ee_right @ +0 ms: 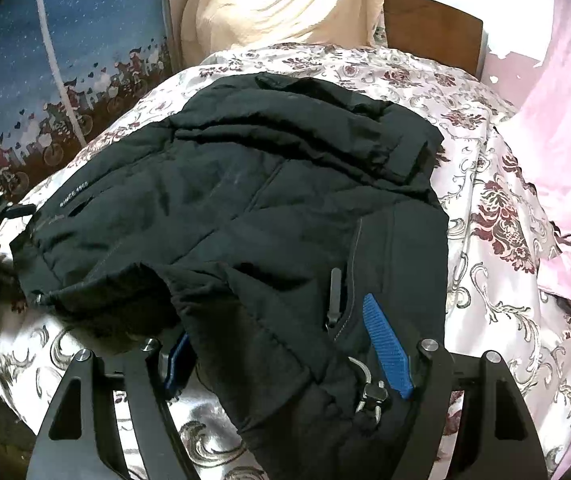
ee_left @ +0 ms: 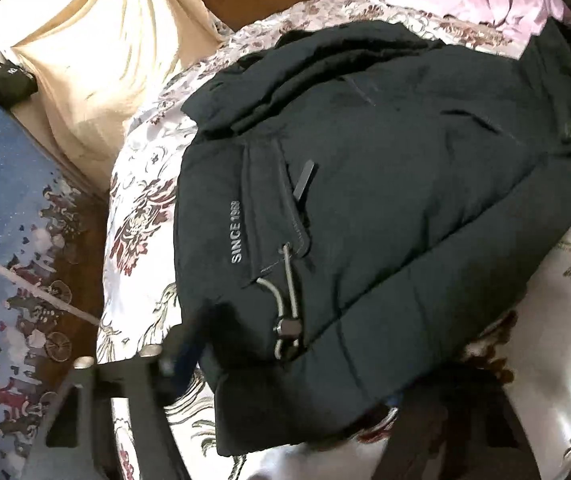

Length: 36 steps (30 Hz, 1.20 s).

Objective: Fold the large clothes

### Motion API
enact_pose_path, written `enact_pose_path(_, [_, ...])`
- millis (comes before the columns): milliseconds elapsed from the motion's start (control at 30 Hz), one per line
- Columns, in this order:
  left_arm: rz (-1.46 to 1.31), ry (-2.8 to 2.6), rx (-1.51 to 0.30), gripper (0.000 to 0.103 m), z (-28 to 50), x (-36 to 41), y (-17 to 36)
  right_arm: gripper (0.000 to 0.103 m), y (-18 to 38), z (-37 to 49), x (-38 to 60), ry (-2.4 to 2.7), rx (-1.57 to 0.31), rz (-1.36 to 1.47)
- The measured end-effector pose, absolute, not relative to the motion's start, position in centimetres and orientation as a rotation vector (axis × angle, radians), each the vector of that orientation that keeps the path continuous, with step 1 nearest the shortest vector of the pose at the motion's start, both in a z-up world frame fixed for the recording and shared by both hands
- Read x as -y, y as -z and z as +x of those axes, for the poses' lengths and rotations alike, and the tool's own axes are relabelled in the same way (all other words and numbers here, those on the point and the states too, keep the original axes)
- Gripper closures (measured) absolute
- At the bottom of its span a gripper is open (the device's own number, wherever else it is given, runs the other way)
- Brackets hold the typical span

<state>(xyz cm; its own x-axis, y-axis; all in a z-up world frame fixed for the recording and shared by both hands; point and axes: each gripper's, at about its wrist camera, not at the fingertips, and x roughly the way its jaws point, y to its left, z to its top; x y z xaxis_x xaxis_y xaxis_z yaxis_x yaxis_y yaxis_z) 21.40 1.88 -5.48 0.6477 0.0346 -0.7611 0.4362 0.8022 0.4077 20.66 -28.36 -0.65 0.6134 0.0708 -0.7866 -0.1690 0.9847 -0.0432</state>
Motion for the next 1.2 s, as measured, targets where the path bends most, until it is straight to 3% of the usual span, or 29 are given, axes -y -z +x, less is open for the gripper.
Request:
enact_pose_path(67, [0.641, 0.254, -0.801, 0.061, 20.7, -1.4, 5.1, 0.032, 0.9, 20.0, 28.3, -0.144, -0.895, -0.134])
enact_pose_path(100, [0.650, 0.255, -0.784, 0.064, 20.4, -1.3, 5.0, 0.032, 1.0, 19.7, 28.4, -0.147, -0.891, -0.142])
enact_pose_path(167, [0.668, 0.259, -0.739, 0.074, 19.8, -1.1, 4.6, 0.039, 1.4, 18.7, 28.3, -0.158, -0.885, -0.159])
enact_pose_path(267, [0.649, 0.251, -0.693, 0.081, 19.9, -1.1, 4.1, 0.057, 2.3, 17.1, 27.9, -0.201, -0.860, -0.195])
enact_pose_path(333, [0.640, 0.231, -0.682, 0.083, 20.0, -0.9, 3.8, 0.071, 3.1, 16.1, 27.6, -0.228, -0.839, -0.205])
enact_pose_path(533, [0.628, 0.160, -0.639, 0.087, 19.1, -0.1, 3.4, 0.085, 4.2, 14.7, 27.6, -0.195, -0.801, -0.146])
enact_pose_path(733, [0.546, 0.131, -0.600, 0.088, 17.8, -0.1, 2.3, 0.090, 3.5, 13.6, 28.0, -0.176, -0.739, -0.131])
enact_pose_path(1200, [0.474, 0.159, -0.579, 0.091, 11.5, -1.7, 0.2, 0.093, 0.6, 7.2, 27.2, -0.171, -0.702, -0.193])
